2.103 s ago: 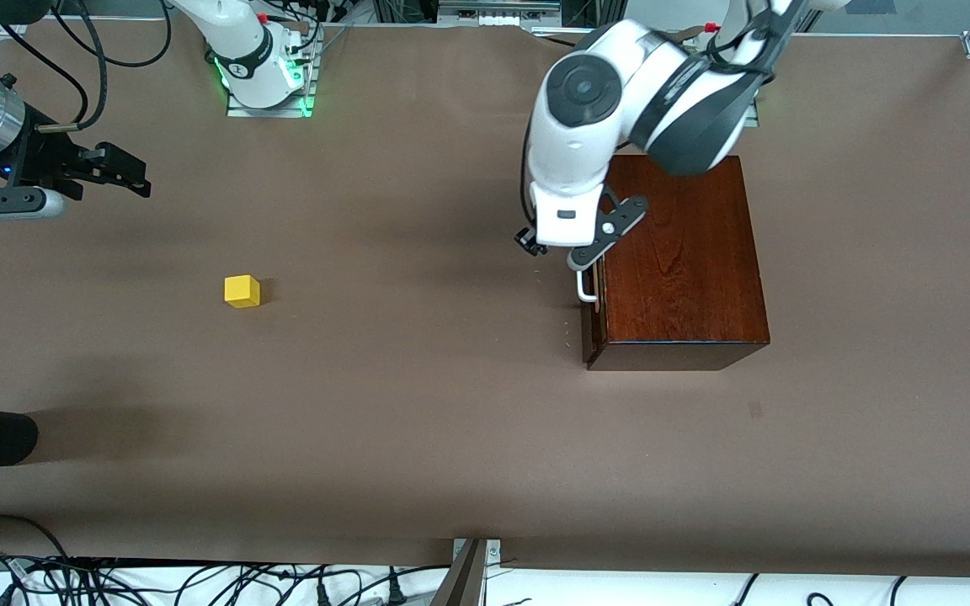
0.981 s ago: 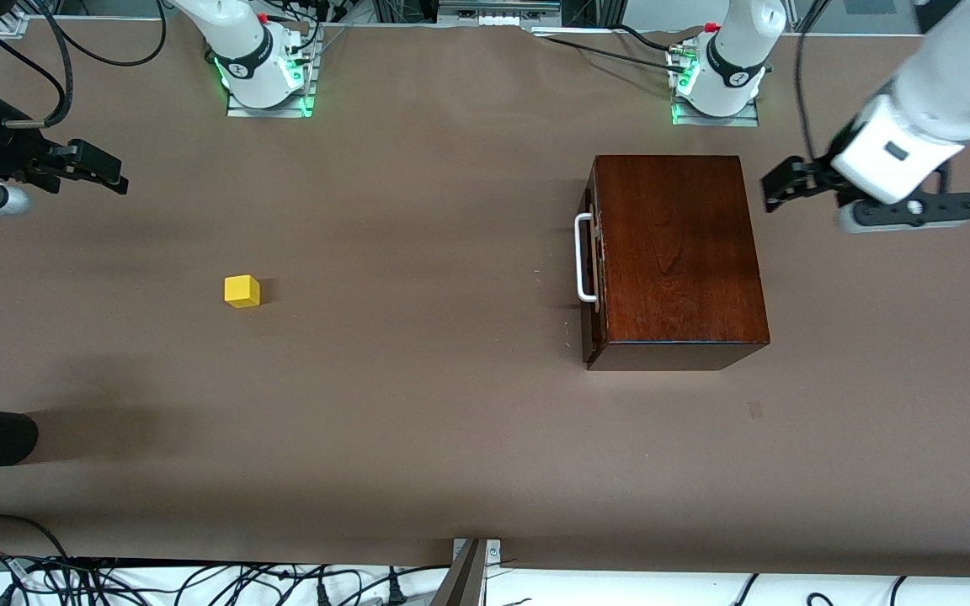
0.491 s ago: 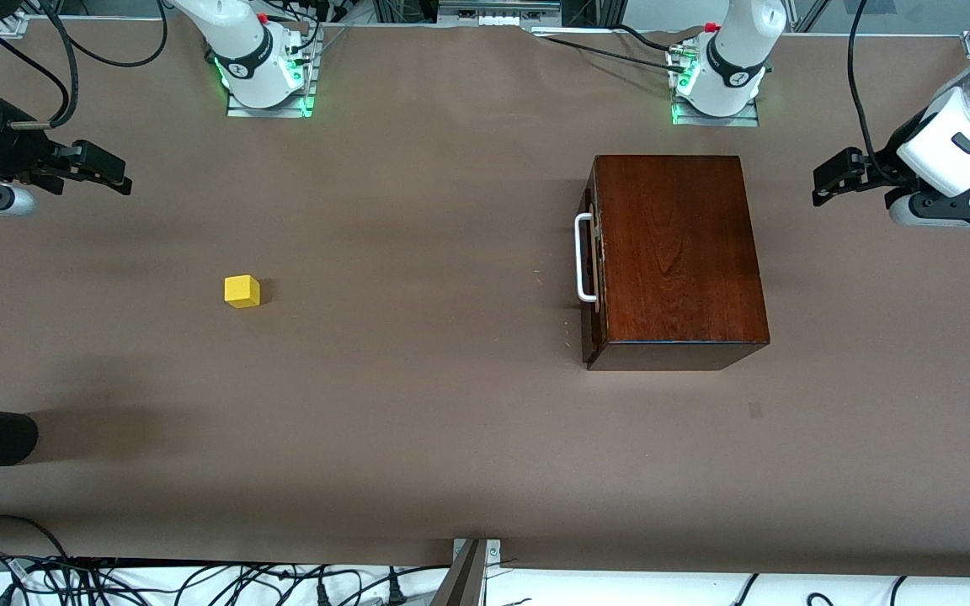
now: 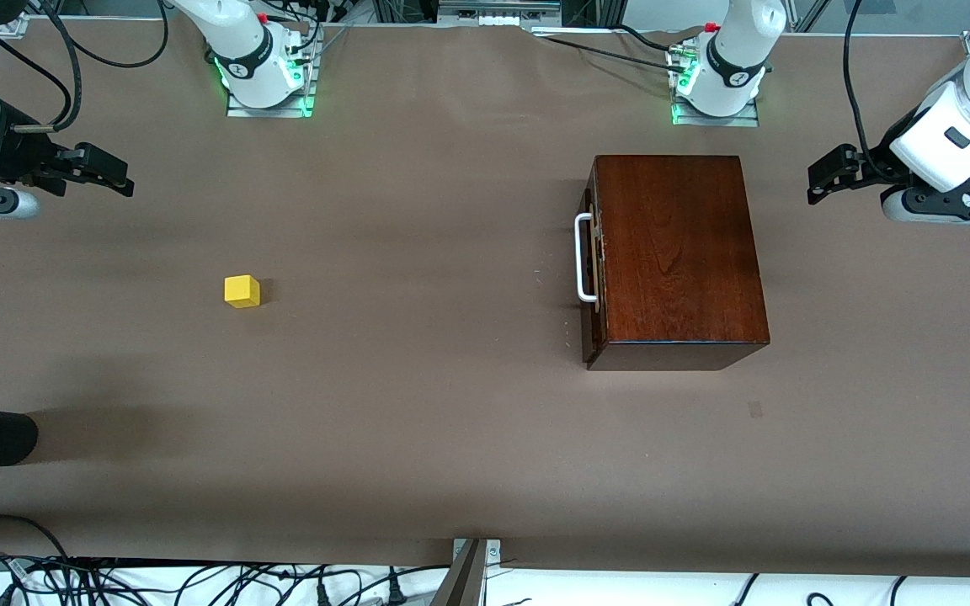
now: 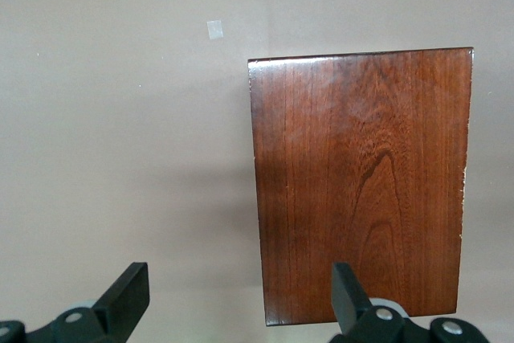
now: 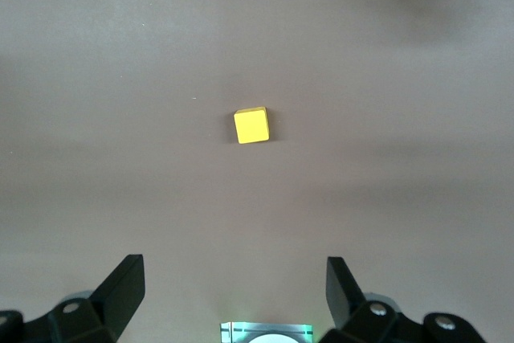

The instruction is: Open drawer, take yellow block, close drawer

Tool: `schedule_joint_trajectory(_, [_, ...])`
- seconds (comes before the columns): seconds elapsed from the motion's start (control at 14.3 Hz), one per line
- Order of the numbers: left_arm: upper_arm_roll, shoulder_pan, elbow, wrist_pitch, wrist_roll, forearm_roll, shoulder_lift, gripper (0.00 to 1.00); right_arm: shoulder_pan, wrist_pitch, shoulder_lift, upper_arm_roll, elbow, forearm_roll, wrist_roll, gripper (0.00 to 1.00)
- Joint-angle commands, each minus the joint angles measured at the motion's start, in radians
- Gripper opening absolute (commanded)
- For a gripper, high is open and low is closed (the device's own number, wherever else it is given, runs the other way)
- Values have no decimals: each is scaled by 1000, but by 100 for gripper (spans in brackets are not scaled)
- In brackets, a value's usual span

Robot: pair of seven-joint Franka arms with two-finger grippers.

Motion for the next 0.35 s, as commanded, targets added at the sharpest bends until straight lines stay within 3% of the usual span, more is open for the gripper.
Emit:
schedule_joint_trajectory(0.0, [-1, 3, -5, 7, 6, -23, -22, 100, 3, -21, 8, 5, 24, -11, 11, 100])
schedule_joint_trajectory(0.28, [8, 5, -1, 7, 11, -24, -20, 100, 6, -21, 6, 5, 24, -11, 11, 100])
